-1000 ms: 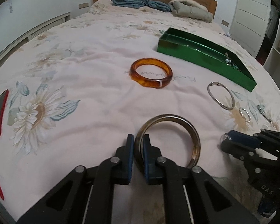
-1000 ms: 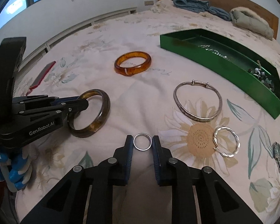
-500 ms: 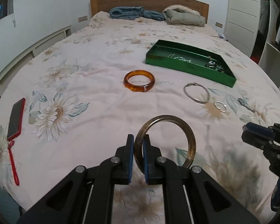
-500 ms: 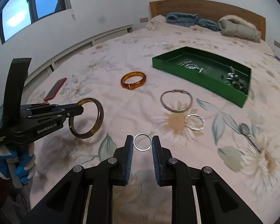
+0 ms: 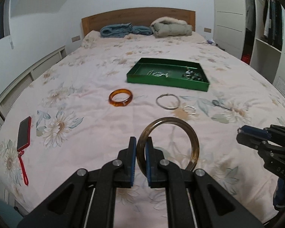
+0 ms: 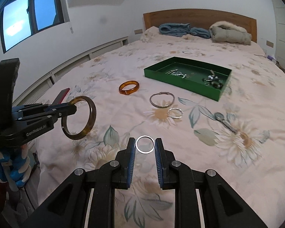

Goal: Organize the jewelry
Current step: 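Carry the bangle with the left tool while the right tool carries the ring into the tray, releasing both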

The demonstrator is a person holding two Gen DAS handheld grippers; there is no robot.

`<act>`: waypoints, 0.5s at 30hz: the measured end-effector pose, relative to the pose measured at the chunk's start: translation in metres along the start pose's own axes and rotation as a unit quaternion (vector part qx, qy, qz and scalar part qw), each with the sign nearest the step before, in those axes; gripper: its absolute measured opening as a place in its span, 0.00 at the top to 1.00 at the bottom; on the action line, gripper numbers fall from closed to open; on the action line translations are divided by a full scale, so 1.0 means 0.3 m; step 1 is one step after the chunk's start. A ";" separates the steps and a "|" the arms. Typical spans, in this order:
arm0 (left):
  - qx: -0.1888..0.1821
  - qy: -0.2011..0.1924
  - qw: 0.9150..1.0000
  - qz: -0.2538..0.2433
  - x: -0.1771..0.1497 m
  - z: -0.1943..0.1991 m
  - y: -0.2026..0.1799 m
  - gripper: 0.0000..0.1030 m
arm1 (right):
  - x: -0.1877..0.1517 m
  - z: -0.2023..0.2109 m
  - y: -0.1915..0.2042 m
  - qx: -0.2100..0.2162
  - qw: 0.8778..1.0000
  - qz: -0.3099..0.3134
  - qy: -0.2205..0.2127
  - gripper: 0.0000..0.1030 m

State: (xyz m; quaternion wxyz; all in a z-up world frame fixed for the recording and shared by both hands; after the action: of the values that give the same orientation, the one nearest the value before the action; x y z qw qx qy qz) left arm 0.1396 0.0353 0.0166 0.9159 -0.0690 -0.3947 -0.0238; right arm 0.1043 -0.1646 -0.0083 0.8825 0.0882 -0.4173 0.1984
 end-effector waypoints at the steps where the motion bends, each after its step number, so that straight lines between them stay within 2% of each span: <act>1: -0.002 -0.002 1.000 -0.002 -0.003 0.010 -0.012 0.92 | -0.006 0.012 -0.005 -0.002 1.000 -0.001 -0.001 0.80; 10: -0.016 -0.007 1.000 -0.011 -0.010 0.030 -0.072 0.92 | -0.044 0.061 -0.060 -0.018 1.000 -0.016 -0.005 0.80; 15: -0.021 0.004 1.000 -0.002 0.022 -0.028 -0.074 0.92 | -0.025 0.041 -0.114 -0.025 0.999 -0.022 -0.003 0.80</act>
State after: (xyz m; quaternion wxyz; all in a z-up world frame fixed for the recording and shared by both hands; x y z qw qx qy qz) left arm 0.1481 0.0121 0.0180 0.9157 -0.0876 -0.3907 -0.0346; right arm 0.1058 -0.2016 -0.0059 0.8875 0.0757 -0.4224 0.1677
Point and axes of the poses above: each gripper's, at about its wrist camera, not at the fingertips, and z roughly against the way its jaws point, y to its left, x to its top, the point moved 3 cm from there along -z, roughly the way its jaws point, and after that the axes turned 14 degrees about z, right-handed, at the moved point
